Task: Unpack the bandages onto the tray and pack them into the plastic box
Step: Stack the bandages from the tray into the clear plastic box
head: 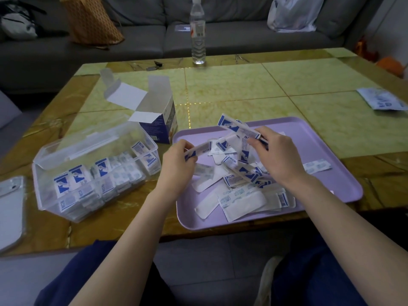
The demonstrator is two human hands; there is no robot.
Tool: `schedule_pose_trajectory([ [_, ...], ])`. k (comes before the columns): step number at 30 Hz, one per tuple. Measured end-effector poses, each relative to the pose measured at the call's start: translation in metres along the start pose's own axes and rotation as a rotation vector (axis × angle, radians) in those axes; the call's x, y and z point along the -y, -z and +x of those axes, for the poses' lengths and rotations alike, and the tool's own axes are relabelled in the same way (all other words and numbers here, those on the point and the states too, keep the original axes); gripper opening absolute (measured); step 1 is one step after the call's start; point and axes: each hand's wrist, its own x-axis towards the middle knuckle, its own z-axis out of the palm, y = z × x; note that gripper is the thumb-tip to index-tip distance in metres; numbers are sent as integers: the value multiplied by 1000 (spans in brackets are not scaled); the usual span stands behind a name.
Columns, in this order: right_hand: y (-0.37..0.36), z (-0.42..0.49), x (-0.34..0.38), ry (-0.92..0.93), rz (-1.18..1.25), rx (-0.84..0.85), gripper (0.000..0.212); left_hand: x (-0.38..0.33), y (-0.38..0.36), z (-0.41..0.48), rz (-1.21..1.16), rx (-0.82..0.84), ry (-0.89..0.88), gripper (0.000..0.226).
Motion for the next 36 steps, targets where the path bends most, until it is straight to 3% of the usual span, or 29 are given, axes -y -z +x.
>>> schedule_pose_trajectory([
  [6,-3,-1,6,-4,56,45,13,0,2,3,-69,-136,-32,9],
  [9,-4,-1,10,5,207,77,11,1,1,4,-72,-166,-41,5],
  [12,-6,-2,16,-16,337,107,12,-2,-4,3,-60,-121,-72,8],
  [18,-14,-5,24,-43,353,202,6,-19,-19,-10,-146,64,-85,22],
  [22,-21,-6,30,-93,441,205,7,-21,-21,-14,-220,121,-59,17],
  [27,-23,-4,38,-206,581,230,20,-18,-22,-12,-266,106,-51,10],
  [31,-26,-3,39,-344,665,282,18,-18,-24,-13,-246,139,-37,9],
  [36,-35,-5,44,-371,606,435,24,-17,-31,-14,-203,124,-60,8],
])
